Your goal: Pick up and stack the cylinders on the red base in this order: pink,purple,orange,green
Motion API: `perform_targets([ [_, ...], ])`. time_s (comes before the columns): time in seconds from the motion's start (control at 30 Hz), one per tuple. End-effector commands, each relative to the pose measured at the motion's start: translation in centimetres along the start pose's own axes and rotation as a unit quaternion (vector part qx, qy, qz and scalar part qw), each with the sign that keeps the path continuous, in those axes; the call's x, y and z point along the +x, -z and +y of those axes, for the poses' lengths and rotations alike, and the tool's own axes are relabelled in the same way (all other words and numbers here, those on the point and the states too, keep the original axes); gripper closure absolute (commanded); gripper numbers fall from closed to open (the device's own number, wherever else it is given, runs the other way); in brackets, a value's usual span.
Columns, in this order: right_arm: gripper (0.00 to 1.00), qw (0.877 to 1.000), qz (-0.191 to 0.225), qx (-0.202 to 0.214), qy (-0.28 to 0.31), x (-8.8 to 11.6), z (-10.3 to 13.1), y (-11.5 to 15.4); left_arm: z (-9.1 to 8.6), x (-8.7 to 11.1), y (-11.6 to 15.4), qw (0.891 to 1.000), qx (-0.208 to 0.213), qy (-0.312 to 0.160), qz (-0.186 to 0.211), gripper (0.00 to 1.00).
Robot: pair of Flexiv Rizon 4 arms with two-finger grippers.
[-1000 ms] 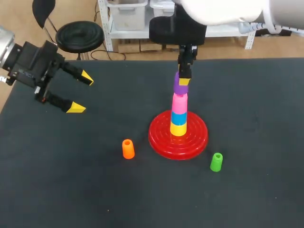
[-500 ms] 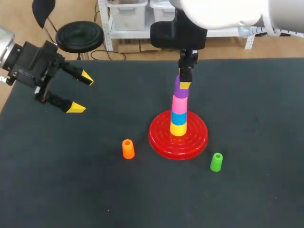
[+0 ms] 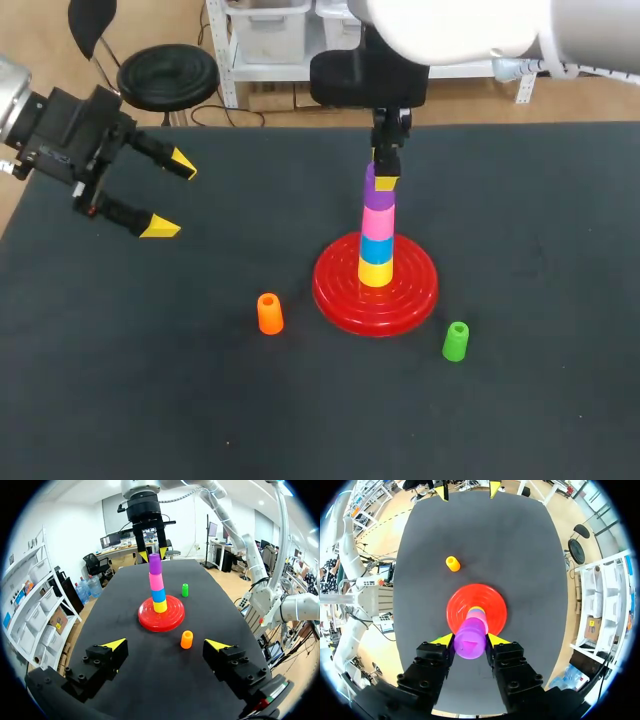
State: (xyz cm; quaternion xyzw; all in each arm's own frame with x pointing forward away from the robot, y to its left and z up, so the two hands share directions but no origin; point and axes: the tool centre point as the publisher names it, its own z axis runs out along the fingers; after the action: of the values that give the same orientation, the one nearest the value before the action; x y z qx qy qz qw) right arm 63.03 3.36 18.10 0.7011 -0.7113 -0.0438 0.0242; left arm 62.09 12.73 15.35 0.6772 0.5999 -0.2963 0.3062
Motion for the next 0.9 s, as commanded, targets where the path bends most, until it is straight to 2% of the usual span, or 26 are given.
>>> perform_targets([
  [0.03,1.0,1.0,0.002,-0.003,-0.001,-0.1,-0.5,-0.2,-0.1,0.1,0.0,1.0,-0.002,-0.001,-0.001,0.0],
  [0.43,1.0,1.0,0.001,-0.005,-0.012,0.6,-0.4,-0.3,-0.1,0.1,0.0,1.0,-0.002,-0.001,-0.001,0.0],
  [0.9,1.0,1.0,-0.007,-0.014,-0.006,0.4,-0.6,-1.4,-0.1,0.1,0.0,1.0,-0.002,-0.001,-0.001,0.0],
])
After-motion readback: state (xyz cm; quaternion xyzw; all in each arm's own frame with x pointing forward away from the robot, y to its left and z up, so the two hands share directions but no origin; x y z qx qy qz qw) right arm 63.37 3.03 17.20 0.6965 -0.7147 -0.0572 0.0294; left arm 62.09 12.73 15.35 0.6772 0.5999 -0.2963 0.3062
